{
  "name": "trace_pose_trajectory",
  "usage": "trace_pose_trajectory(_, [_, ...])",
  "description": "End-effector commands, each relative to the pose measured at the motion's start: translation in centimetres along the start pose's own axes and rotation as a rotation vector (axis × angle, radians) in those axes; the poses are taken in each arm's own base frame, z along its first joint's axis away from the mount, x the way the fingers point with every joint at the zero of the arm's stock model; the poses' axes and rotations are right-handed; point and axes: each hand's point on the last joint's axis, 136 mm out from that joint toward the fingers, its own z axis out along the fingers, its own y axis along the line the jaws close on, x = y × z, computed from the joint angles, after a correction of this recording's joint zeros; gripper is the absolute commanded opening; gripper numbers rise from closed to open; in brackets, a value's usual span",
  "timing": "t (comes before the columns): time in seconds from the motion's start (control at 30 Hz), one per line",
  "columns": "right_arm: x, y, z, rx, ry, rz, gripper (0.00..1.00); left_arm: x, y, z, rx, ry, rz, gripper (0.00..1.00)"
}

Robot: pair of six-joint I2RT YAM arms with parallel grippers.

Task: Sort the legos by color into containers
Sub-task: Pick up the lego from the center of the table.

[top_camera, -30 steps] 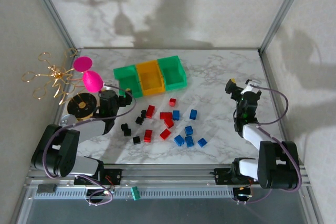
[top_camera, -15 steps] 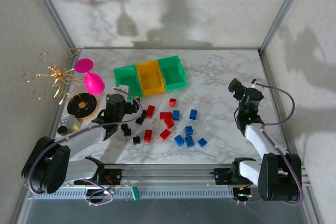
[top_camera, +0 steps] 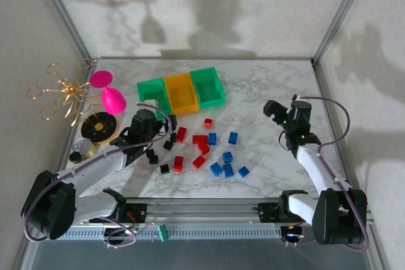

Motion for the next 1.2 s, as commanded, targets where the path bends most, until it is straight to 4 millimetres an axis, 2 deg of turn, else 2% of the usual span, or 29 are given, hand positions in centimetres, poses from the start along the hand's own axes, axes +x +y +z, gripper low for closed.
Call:
trace_pose_trajectory(0.0, [2.6, 3.1, -0.5, -0.086, 0.150, -0.042, 0.99, 2.0, -0.9, -0.6, 0.000, 0.124, -0.108, 1.00])
trace_pose_trajectory(0.23, [7.6, 7.0, -1.2, -0.188, 0.313, -0.103, 0.99, 5.8, -1.7, -0.2, -0.072, 0.300, -0.088, 0.87])
trace_pose_trajectory(0.4, [9.8, 9.2, -1.5, -0.233, 0.381, -0.109, 0.99, 6.9, -1.8, 0.8, -0.096, 0.361, -0.051, 0.81])
trace_pose_trajectory(0.5, [10.5, 10.0, -1.5, -0.244, 0.401, -0.124, 0.99, 7.4, -1.4, 1.6, -0.139, 0.398, -0.016, 0.76])
trace_pose_trajectory(0.67, [11.4, 10.9, -1.3, -0.254, 0.421, -0.143, 0.99, 7.6, -2.1, 3.0, -0.122, 0.419, 0.012, 0.66])
trace_pose_trajectory(0.87, [12.0, 11.3, -1.2, -0.244, 0.433, -0.161, 0.99, 7.8, -1.7, 4.7, -0.167, 0.446, 0.045, 0.60])
trace_pose_trajectory(1.03, [12.3, 11.5, -1.2, -0.242, 0.438, -0.170, 0.99, 8.3, -1.4, 5.1, -0.191, 0.472, 0.066, 0.53])
trace_pose_trajectory(1.17, [12.4, 11.7, -1.1, -0.241, 0.439, -0.175, 0.99, 8.5, -0.4, 4.9, -0.226, 0.474, 0.080, 0.47])
